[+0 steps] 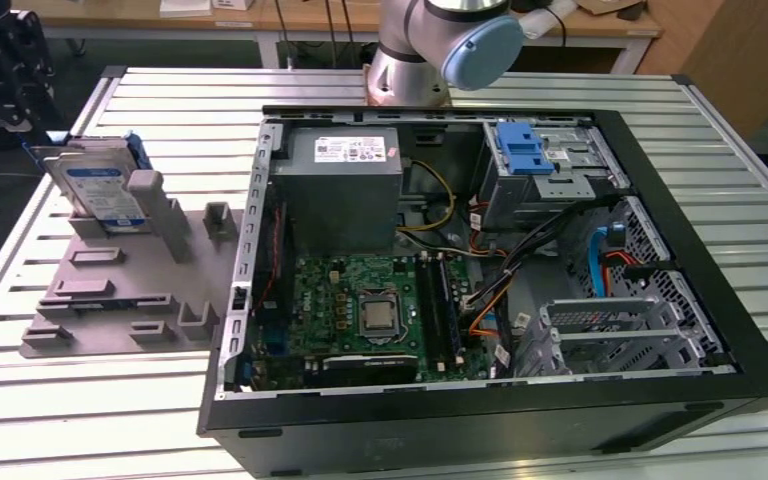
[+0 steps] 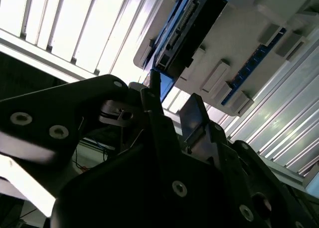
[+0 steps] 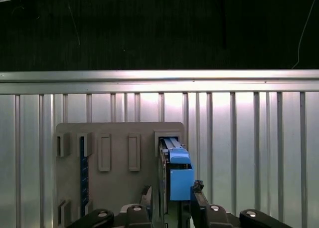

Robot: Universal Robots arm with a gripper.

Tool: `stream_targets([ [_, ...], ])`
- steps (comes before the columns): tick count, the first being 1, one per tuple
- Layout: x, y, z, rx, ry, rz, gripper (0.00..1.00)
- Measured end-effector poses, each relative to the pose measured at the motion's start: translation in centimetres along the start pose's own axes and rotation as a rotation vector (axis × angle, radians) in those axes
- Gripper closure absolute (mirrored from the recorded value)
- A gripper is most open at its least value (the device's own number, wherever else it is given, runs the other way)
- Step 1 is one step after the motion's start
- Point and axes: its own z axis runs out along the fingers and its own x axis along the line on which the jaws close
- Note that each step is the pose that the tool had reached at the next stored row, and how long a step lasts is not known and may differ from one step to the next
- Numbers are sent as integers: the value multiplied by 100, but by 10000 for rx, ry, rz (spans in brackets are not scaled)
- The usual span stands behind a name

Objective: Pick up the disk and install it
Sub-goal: 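Pick up the disk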

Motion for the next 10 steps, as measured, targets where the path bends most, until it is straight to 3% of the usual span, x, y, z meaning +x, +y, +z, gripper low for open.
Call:
stream_targets([
  [1, 0, 0, -1, -1, 0, 0, 57],
  [6, 0, 0, -3, 1, 0, 0, 56],
  [8, 0, 0, -5, 1, 0, 0, 50],
  [9, 0, 0, -5, 1, 0, 0, 41],
  [10, 0, 0, -6, 1, 0, 0, 41],
])
